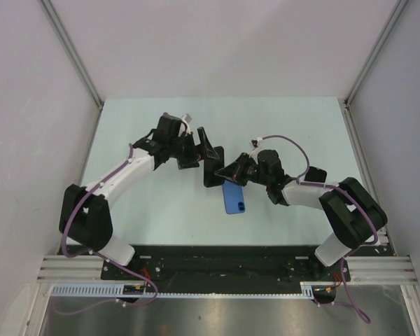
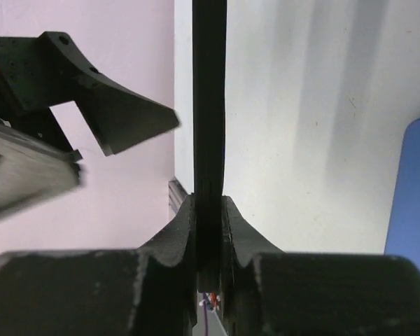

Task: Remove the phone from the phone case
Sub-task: Pick up the phone at the center of the board.

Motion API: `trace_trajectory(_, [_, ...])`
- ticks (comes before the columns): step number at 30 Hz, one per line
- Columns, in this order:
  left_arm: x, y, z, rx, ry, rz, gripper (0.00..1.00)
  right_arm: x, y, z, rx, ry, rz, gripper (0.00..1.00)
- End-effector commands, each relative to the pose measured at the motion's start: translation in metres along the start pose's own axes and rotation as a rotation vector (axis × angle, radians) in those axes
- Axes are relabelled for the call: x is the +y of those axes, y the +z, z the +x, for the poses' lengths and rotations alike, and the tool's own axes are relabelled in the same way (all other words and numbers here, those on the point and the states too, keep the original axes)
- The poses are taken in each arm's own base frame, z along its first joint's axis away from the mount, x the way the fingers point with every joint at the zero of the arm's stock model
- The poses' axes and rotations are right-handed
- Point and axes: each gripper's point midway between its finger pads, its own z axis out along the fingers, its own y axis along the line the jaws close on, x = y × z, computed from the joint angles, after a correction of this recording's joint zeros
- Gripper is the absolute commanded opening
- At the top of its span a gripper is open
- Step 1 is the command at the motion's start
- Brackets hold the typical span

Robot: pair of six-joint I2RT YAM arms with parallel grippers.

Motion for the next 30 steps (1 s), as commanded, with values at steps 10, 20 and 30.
trace_trajectory(10, [-0.08, -0.095, -0.022, -0.106, 0.091, 0.794, 0.98, 0.103, -0.079, -0.057, -0.063, 0.045, -0.582, 0.0])
trace_trajectory(20, [-0.103, -0.087, -0.022, -0.037, 0.119, 0.87, 0.89, 0.11, -0.086, -0.047, -0.032, -0.02, -0.57, 0.0])
trace_trajectory(30, [-0.122, -0.065, -0.025, -0.044, 0.088, 0.886, 0.68, 0.114, -0.087, -0.035, 0.008, -0.03, -0.566, 0.0])
